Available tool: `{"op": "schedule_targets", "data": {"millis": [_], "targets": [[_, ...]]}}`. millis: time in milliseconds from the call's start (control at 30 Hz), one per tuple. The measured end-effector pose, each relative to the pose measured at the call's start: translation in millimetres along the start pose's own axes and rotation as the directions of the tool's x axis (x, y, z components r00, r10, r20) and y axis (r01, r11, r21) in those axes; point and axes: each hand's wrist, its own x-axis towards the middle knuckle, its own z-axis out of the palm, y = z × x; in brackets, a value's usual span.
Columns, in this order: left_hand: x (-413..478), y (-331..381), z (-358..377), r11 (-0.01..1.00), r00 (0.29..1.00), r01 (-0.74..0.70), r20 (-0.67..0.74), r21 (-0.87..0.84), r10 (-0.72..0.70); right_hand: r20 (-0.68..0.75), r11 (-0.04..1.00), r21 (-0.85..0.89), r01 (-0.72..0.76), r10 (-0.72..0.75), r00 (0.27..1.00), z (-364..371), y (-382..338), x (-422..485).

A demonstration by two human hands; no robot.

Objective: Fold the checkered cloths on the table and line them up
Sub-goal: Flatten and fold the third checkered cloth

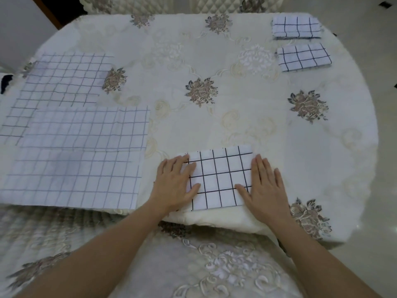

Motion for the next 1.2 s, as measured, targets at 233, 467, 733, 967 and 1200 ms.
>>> {"op": "schedule_targets", "data": {"millis": [233,467,733,967,1200], "targets": [[78,32,-43,0.962,0.962,-0.262,-0.064,0.075,0.266,-0.028,0.952,0.237,-0.194,0.206,0.978,-41,6,5],[149,99,-44,0.570,0.568,-0.821,0.089,-0.009,0.819,0.078,0.835,0.360,-0.416,0.417,0.906,-53,-6,-19],[168,117,-29,0.403,0.393,-0.914,0.133,-0.057,0.910,0.142,0.720,0.402,-0.566,0.562,0.815,-48,-19,-21],[175,120,-26,0.400,0.389,-0.914,0.129,-0.071,0.912,0.110,0.648,0.491,-0.582,0.617,0.780,-42,-21,-18],[176,120,-26,0.429,0.411,-0.900,0.180,-0.080,0.894,0.165,0.618,0.512,-0.596,0.610,0.775,-36,-17,-9]]}}
